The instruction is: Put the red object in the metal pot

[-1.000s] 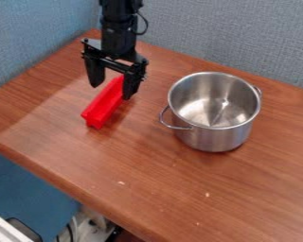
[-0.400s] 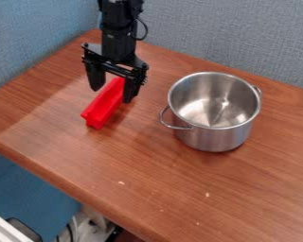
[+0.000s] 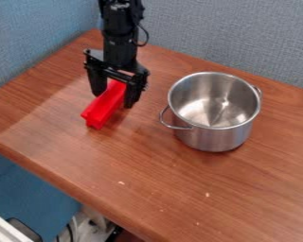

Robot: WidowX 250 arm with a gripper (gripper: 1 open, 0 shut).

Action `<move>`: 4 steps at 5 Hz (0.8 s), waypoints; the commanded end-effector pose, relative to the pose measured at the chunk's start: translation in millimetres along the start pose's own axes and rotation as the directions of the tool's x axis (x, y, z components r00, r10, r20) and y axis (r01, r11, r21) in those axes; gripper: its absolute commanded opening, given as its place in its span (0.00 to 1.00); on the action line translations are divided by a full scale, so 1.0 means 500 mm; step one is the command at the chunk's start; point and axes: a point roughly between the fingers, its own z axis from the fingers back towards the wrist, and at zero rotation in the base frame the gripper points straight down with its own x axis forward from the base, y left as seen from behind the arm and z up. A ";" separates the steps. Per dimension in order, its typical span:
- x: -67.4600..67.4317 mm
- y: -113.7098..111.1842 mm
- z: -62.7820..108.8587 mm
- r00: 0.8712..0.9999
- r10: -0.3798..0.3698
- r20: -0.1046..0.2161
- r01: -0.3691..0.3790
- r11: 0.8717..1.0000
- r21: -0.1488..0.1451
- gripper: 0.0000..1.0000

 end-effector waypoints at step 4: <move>-0.023 -0.032 0.055 0.996 0.039 0.081 -0.038 0.999 -0.007 1.00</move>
